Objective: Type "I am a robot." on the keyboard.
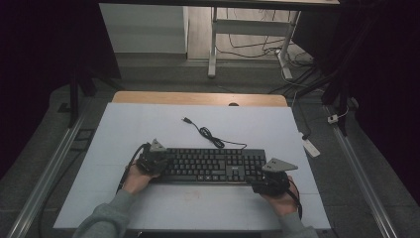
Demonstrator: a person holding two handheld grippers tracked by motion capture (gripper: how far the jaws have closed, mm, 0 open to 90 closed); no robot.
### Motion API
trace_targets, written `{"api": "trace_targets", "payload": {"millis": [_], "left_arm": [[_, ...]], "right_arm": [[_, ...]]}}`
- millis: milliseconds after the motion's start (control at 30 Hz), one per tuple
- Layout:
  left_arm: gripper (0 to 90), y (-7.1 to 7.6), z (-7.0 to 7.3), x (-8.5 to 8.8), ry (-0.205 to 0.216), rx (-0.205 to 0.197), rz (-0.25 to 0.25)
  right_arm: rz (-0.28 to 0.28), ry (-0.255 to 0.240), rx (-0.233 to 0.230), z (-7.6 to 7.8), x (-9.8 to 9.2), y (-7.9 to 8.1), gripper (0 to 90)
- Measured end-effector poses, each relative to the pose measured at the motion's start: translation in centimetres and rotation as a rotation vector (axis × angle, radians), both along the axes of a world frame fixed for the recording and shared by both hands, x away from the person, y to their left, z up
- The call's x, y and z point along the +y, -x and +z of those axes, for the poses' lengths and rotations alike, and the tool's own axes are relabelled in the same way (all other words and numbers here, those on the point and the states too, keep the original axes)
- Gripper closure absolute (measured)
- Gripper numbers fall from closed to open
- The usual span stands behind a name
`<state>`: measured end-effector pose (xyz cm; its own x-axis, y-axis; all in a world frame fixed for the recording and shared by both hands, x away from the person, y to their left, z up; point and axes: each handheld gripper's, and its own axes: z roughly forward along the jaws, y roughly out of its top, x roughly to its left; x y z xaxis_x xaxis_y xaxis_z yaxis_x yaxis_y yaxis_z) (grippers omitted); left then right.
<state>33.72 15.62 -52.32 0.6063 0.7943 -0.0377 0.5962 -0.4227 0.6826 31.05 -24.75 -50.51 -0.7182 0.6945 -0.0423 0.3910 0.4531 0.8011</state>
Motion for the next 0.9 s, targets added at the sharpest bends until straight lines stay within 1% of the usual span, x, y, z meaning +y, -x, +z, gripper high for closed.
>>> {"api": "trace_targets", "payload": {"millis": [167, 233, 300, 400, 467, 533, 567, 600, 633, 700, 800, 900], "left_arm": [[89.0, 0.1, 0.2, 0.1, 0.004, -0.005, 0.002], [88.3, 0.1, 0.4, 0.3, 0.029, -0.012, 0.001], [84.5, 0.3, 0.7, 0.5, 0.053, -0.022, 0.002], [74.5, 0.6, 1.3, 1.0, 0.102, -0.038, 0.007], [65.0, 0.8, 1.6, 1.2, 0.114, -0.049, 0.007], [54.0, 1.1, 1.9, 1.3, 0.140, -0.045, 0.001], [48.3, 1.3, 2.1, 1.4, 0.153, -0.030, -0.011], [43.7, 1.5, 2.2, 1.4, 0.153, -0.029, -0.015], [40.5, 1.6, 2.3, 1.4, 0.145, -0.033, -0.015], [35.2, 1.9, 2.5, 1.4, 0.143, -0.035, -0.024], [29.8, 2.3, 2.7, 1.7, 0.145, -0.025, -0.036], [26.7, 2.8, 2.9, 1.9, 0.147, -0.021, -0.038]], "right_arm": [[0.000, 0.002, 0.000, 0.0, 0.0, 0.0, 38.9], [0.001, -0.002, -0.003, 0.0, 0.0, 0.0, 38.9], [0.001, -0.005, -0.005, 0.1, 0.0, 0.0, 38.9], [0.001, -0.005, -0.005, 0.1, -0.1, 0.1, 38.9], [0.003, -0.005, -0.005, 0.2, -0.1, 0.1, 38.9], [0.004, -0.011, -0.008, 0.2, -0.1, 0.1, 38.9], [0.004, -0.009, -0.010, 0.2, -0.1, 0.1, 38.9], [0.002, -0.014, -0.011, 0.2, -0.1, 0.1, 38.9], [0.002, -0.016, -0.011, 0.2, -0.2, 0.1, 38.9], [0.001, -0.014, -0.007, 0.3, -0.2, 0.1, 38.9], [-0.002, -0.011, -0.006, 0.2, -0.2, 0.1, 38.9], [-0.004, -0.017, -0.009, 0.3, -0.3, 0.1, 38.9]]}}
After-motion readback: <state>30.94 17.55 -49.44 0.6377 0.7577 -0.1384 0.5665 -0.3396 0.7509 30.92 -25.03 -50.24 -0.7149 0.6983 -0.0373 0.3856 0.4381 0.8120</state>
